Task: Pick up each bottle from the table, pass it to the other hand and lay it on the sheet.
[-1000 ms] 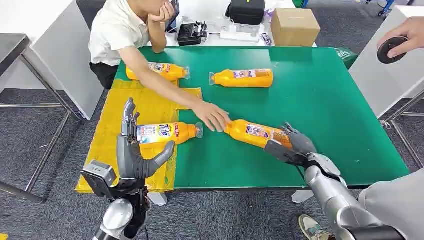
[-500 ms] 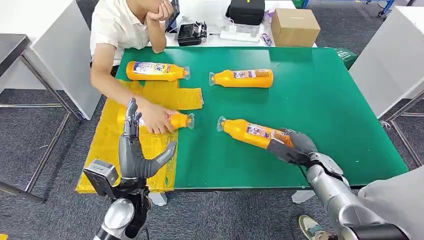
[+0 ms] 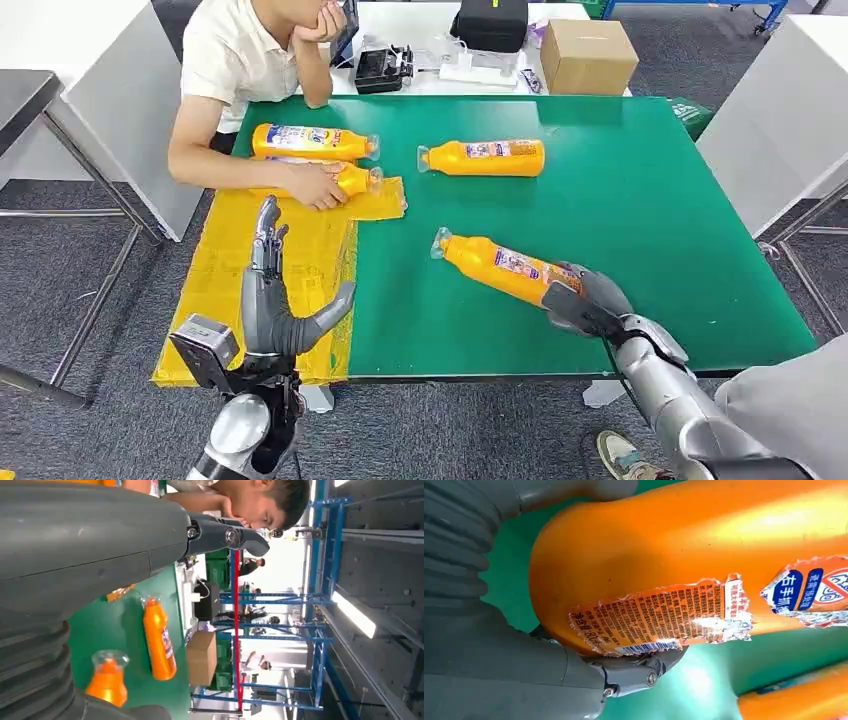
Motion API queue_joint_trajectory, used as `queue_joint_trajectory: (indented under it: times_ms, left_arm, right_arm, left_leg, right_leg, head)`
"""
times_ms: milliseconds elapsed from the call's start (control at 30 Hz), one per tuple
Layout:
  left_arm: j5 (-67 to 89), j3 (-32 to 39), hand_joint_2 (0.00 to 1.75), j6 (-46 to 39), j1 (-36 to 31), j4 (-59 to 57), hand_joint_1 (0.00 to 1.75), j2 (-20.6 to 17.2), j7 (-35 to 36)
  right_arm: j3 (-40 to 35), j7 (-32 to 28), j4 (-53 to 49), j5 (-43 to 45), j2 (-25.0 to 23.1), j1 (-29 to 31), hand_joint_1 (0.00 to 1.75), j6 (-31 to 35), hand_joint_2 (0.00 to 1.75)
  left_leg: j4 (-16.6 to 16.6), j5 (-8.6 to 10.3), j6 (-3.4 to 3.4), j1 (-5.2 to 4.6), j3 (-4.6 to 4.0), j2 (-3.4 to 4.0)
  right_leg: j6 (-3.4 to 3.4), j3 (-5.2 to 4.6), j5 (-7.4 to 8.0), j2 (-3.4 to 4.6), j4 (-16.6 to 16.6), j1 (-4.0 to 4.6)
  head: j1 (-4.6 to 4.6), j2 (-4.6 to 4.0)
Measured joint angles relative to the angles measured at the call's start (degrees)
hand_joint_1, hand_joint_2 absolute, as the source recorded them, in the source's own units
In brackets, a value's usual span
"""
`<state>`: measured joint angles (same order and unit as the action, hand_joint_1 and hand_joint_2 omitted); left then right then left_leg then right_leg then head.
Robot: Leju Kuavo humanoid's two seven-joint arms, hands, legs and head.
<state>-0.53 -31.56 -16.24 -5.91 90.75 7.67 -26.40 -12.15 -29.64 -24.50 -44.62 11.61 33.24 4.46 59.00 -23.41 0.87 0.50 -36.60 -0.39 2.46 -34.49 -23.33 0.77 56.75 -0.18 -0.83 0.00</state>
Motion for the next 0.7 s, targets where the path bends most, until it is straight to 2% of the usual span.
queue_joint_trajectory:
  times_ms: [100, 167, 300, 367, 467, 700]
  left_arm:
    - [-6.68, 0.09, 1.75, 2.59, 0.35, -0.22, 0.00, 0.22, 4.09]
    - [-16.27, -0.13, 1.75, 7.53, 1.94, -0.63, 0.00, 0.24, 9.24]
    - [-20.11, -0.94, 1.75, 9.60, 5.05, -2.65, 0.00, -0.29, 9.64]
    - [-22.08, -1.01, 1.75, 10.80, 6.05, -3.52, 0.00, -0.79, 10.78]
    - [-26.59, -1.24, 1.75, 13.11, 6.38, -4.72, 0.00, -1.25, 13.04]
    - [-30.78, -1.59, 1.75, 14.47, 6.45, -5.03, 0.00, -2.03, 13.90]
  right_arm:
    - [2.72, -6.28, -2.17, 8.04, -1.92, -3.28, 1.75, -1.63, 1.75]
    - [4.09, -9.17, -9.89, 15.97, -4.71, -9.01, 1.75, -6.77, 1.75]
    - [2.90, -8.43, -27.12, 24.87, -10.41, -20.00, 1.75, -8.70, 1.75]
    - [0.98, -7.58, -34.02, 26.62, -12.44, -23.45, 1.75, -7.95, 1.75]
    - [-2.97, -6.42, -39.84, 26.70, -14.05, -25.66, 1.75, -6.30, 1.75]
    - [-9.68, -7.34, -41.33, 27.99, -15.58, -25.63, 1.75, -5.68, 1.75]
  left_leg:
    - [-0.01, 0.00, 0.00, 0.00, -0.07, -0.01]
    - [-0.01, -0.05, -0.06, 0.07, -0.17, -0.10]
    - [-0.07, -0.02, -0.10, 0.15, -0.54, -0.21]
    - [-0.11, -0.02, -0.11, 0.15, -0.61, -0.20]
    - [-0.12, -0.06, -0.16, 0.15, -0.67, -0.13]
    - [-0.12, -0.04, -0.14, 0.13, -0.68, -0.20]
  right_leg:
    - [0.00, 0.01, 0.00, 0.00, 0.01, 0.01]
    - [-0.01, -0.06, -0.03, -0.01, 0.02, 0.09]
    - [-0.10, -0.46, -0.14, -0.10, 0.04, 0.14]
    - [-0.14, -0.54, -0.18, -0.10, 0.05, 0.14]
    - [-0.18, -0.62, -0.20, -0.10, 0.06, 0.13]
    - [-0.18, -0.61, -0.18, -0.11, 0.05, 0.11]
  head:
    - [0.00, 0.00]
    - [-0.02, 0.00]
    - [0.02, 0.00]
    - [0.04, 0.00]
    - [0.00, 0.00]
    - [0.00, 0.00]
